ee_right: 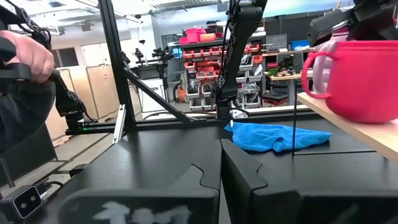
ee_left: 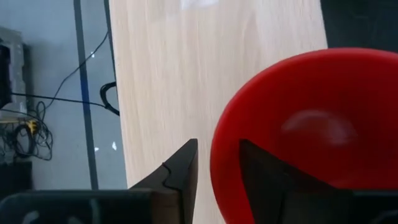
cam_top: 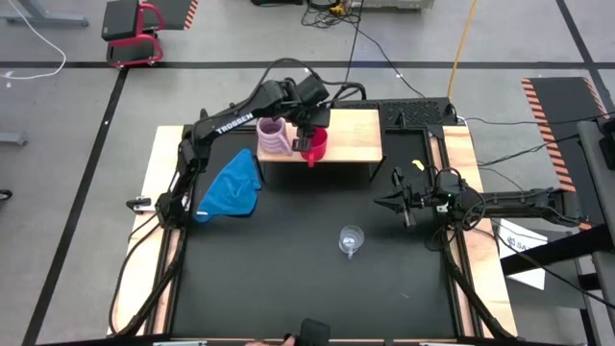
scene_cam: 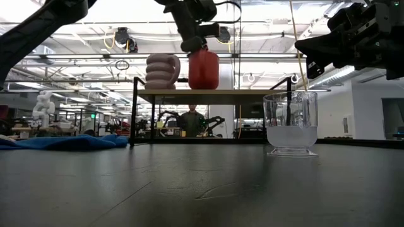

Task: Stack small to large cups/mugs on shelf
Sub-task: Put the transparent mug on the shelf

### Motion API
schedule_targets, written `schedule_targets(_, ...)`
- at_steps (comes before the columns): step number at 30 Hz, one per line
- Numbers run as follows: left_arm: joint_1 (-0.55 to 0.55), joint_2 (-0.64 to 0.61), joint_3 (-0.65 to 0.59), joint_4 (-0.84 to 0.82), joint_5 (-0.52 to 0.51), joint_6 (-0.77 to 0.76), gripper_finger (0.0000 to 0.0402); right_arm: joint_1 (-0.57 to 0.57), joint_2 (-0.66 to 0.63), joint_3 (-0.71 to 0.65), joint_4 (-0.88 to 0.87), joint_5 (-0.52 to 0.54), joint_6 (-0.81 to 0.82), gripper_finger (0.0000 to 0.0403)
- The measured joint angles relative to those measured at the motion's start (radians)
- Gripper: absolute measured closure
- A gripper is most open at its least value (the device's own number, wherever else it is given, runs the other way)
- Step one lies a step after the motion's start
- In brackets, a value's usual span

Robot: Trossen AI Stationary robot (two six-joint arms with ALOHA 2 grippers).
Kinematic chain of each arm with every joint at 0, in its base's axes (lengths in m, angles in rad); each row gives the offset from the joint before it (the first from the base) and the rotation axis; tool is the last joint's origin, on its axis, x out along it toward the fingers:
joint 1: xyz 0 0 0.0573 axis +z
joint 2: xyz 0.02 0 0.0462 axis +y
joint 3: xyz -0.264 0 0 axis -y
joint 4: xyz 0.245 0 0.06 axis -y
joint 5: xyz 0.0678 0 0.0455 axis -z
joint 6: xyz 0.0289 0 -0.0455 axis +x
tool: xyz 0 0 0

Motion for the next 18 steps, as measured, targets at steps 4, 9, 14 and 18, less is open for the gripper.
schedule_targets(4, -0.012, -0.002, 0.002, 0.0, -0.029, -0.011, 0.0284, 0.0, 0.0, 0.0, 0.0, 0.0, 0.005, 0.0403)
schedule_targets(9, -0.024, -0.002, 0.002, -0.002, -0.035, -0.021, 0.0284, 0.0, 0.0, 0.0, 0.0, 0.0, 0.026, 0.0403)
schedule_targets(14, -0.031, -0.002, 0.002, -0.004, -0.038, -0.031, 0.0284, 0.0, 0.0, 0.0, -0.001, 0.0, 0.026, 0.0403)
schedule_targets(18, -0.031, -0.006, 0.002, -0.005, -0.038, -0.046, 0.0284, 0.0, 0.0, 0.0, -0.003, 0.0, 0.026, 0.0403)
